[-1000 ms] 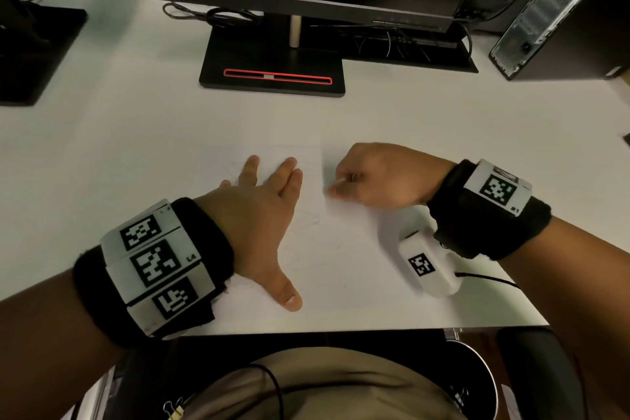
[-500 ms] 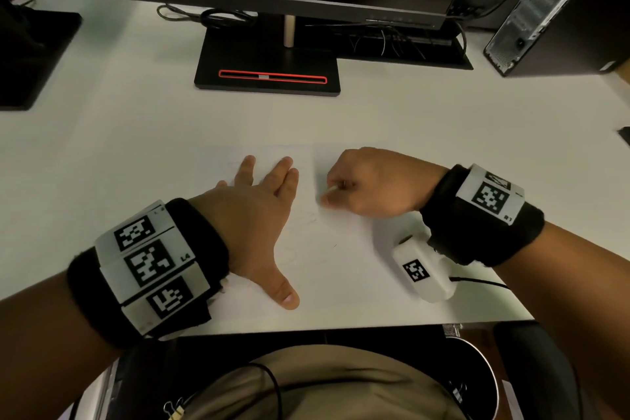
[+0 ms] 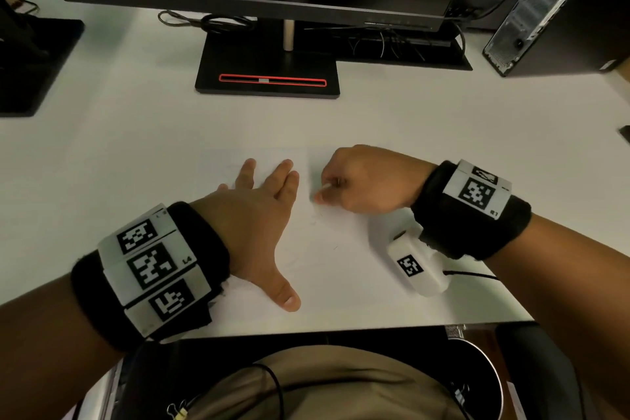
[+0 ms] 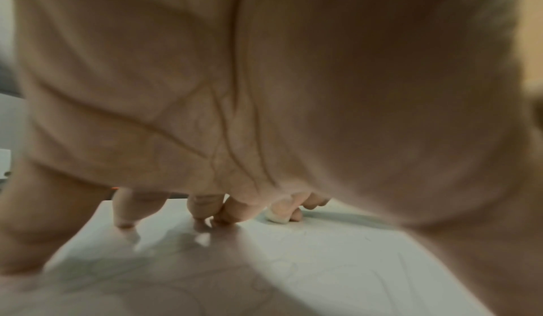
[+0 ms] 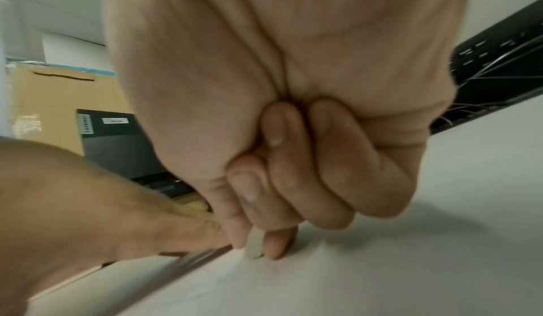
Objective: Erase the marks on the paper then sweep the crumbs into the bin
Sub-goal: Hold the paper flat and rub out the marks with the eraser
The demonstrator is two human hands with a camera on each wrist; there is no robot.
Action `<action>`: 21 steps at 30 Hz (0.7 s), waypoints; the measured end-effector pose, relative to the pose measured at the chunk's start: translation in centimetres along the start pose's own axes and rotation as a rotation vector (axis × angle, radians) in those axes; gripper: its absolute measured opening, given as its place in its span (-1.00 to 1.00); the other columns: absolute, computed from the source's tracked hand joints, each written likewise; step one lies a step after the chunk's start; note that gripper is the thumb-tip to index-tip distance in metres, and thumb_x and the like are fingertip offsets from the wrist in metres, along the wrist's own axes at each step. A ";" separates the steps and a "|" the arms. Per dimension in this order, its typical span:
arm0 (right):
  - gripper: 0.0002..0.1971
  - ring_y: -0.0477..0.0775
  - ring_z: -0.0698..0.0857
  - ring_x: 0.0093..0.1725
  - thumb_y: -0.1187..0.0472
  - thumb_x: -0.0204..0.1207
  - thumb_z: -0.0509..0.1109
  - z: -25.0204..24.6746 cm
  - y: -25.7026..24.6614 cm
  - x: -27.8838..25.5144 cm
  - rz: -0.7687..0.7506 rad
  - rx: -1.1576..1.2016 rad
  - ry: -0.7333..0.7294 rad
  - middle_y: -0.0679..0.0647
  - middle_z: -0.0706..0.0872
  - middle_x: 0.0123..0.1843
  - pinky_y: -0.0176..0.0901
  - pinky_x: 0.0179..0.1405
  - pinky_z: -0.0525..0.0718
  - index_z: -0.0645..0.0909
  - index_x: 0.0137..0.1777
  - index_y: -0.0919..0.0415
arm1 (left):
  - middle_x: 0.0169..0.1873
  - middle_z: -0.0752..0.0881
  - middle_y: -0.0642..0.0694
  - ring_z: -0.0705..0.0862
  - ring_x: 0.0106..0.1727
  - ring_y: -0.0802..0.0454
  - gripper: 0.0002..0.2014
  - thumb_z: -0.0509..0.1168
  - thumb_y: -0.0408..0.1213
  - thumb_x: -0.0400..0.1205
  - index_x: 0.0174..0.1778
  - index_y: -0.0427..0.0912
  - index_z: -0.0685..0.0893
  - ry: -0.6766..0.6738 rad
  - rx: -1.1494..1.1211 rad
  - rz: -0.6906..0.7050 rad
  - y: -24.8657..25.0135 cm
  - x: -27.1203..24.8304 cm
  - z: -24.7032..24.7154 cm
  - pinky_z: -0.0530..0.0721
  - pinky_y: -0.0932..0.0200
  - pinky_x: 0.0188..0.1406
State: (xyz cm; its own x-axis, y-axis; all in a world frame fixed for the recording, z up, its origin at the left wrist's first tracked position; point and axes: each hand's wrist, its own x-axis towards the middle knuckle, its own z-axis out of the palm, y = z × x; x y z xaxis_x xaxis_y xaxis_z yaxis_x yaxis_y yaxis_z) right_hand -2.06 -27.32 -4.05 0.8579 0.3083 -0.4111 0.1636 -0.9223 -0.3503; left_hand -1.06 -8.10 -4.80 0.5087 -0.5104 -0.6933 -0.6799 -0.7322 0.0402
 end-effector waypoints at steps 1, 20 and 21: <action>-0.55 0.04 0.43 -0.43 -0.01 0.72 0.29 0.2 -0.2 -0.1 -0.028 -0.009 -0.021 0.06 0.47 -0.46 -0.13 -0.36 0.41 0.47 -0.36 0.25 | 0.62 -0.60 -0.02 -0.43 0.66 -0.41 0.62 0.46 0.59 0.09 0.64 -0.16 -0.55 -0.002 -0.005 0.000 0.0 0.0 0.0 0.08 -0.39 0.66; -0.54 -0.01 0.43 -0.46 -0.03 0.71 0.30 1.3 -1.1 -0.5 -0.098 0.012 -0.076 0.02 0.48 -0.49 -0.22 -0.39 0.44 0.52 -0.33 0.29 | 0.60 -0.62 -0.03 -0.45 0.65 -0.41 0.62 0.48 0.56 0.11 0.63 -0.16 -0.56 -0.017 -0.012 -0.010 0.1 0.0 -0.1 0.08 -0.37 0.65; -0.53 0.01 0.44 -0.43 -0.04 0.72 0.30 1.1 -0.8 -0.4 -0.078 0.016 -0.054 0.04 0.49 -0.47 -0.18 -0.36 0.46 0.54 -0.31 0.32 | 0.61 -0.62 -0.03 -0.45 0.66 -0.41 0.62 0.47 0.57 0.11 0.64 -0.16 -0.56 -0.015 -0.011 -0.008 0.1 0.0 -0.1 0.08 -0.37 0.65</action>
State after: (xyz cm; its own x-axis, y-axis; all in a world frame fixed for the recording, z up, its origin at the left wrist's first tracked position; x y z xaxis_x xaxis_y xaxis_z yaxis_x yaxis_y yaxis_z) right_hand -3.03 -26.46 -4.55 0.8155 0.3915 -0.4263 0.2206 -0.8912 -0.3965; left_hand -1.09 -8.21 -4.72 0.5063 -0.4979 -0.7040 -0.6699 -0.7412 0.0424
